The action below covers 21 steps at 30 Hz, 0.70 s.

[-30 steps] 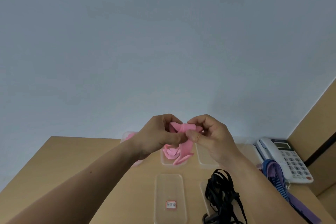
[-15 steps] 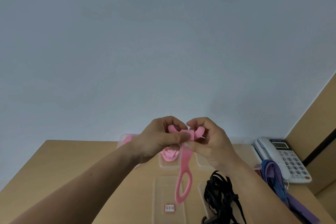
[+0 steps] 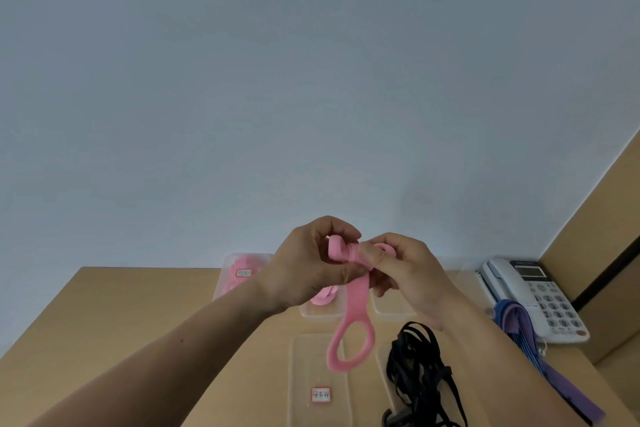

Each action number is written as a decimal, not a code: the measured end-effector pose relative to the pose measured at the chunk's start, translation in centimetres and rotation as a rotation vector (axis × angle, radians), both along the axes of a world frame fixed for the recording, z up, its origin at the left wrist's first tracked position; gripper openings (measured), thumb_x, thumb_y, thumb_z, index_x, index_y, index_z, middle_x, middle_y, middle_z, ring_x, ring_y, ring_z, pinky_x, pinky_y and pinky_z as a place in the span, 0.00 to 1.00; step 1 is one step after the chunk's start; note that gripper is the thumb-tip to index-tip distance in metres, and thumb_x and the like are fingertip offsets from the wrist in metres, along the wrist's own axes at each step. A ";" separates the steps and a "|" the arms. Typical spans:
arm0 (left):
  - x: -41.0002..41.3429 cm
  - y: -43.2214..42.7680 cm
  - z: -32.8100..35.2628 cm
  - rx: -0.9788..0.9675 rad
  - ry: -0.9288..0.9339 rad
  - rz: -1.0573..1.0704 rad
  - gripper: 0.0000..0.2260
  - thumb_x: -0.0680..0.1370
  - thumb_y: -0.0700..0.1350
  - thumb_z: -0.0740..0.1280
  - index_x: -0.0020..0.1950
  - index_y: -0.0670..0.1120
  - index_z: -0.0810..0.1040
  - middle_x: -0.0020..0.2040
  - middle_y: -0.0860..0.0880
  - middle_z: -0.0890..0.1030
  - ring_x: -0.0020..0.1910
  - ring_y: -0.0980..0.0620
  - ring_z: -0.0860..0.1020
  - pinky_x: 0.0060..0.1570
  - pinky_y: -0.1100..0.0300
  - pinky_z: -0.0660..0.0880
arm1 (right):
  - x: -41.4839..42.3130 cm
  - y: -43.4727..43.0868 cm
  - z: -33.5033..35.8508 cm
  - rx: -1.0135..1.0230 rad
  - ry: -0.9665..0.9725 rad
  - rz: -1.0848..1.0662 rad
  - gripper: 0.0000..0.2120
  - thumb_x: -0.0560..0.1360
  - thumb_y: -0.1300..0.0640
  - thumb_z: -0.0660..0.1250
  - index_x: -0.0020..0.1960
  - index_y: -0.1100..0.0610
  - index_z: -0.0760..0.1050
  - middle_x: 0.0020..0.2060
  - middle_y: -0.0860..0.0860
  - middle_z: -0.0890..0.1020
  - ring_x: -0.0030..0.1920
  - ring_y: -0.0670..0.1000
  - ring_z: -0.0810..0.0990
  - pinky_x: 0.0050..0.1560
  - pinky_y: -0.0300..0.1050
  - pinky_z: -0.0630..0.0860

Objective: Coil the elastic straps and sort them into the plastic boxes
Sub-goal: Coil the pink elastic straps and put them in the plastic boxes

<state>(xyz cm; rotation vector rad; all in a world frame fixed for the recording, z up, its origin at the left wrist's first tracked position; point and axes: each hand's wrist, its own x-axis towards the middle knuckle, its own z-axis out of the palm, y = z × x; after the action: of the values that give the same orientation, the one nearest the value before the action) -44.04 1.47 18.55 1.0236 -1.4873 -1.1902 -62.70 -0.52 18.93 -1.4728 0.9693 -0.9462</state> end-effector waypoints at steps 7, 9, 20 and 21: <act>0.5 0.1 0.6 0.107 -0.205 -0.083 0.15 0.69 0.51 0.75 0.49 0.44 0.79 0.42 0.53 0.83 0.42 0.54 0.81 0.44 0.58 0.76 | 0.0 -0.1 -0.2 -0.120 -0.032 -0.010 0.10 0.68 0.56 0.79 0.46 0.53 0.80 0.37 0.48 0.84 0.31 0.48 0.79 0.34 0.40 0.76; 0.7 0.2 0.7 0.149 -0.219 -0.095 0.14 0.67 0.50 0.73 0.47 0.43 0.79 0.40 0.52 0.80 0.40 0.54 0.78 0.43 0.56 0.73 | 0.2 0.0 -0.4 -0.131 -0.033 -0.012 0.09 0.68 0.58 0.77 0.46 0.49 0.80 0.39 0.47 0.84 0.34 0.46 0.81 0.36 0.38 0.77; 0.4 -0.2 0.6 0.235 -0.016 -0.088 0.17 0.73 0.51 0.72 0.52 0.38 0.79 0.44 0.39 0.84 0.43 0.41 0.81 0.51 0.44 0.79 | 0.2 0.0 -1.2 -0.209 0.040 -0.034 0.16 0.67 0.60 0.78 0.47 0.43 0.77 0.42 0.45 0.83 0.44 0.52 0.81 0.46 0.42 0.80; 0.4 -0.2 0.6 0.230 -0.002 -0.086 0.17 0.73 0.50 0.72 0.53 0.38 0.78 0.44 0.39 0.84 0.42 0.40 0.81 0.49 0.45 0.78 | 0.1 0.0 -1.2 -0.193 0.034 -0.039 0.17 0.66 0.59 0.78 0.48 0.44 0.77 0.45 0.46 0.83 0.45 0.52 0.81 0.47 0.44 0.81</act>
<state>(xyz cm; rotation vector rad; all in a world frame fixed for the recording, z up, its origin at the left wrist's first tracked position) -43.61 1.25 19.12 1.1217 -1.4311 -1.4472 -62.63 -0.57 17.75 -1.6411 0.9549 -1.0702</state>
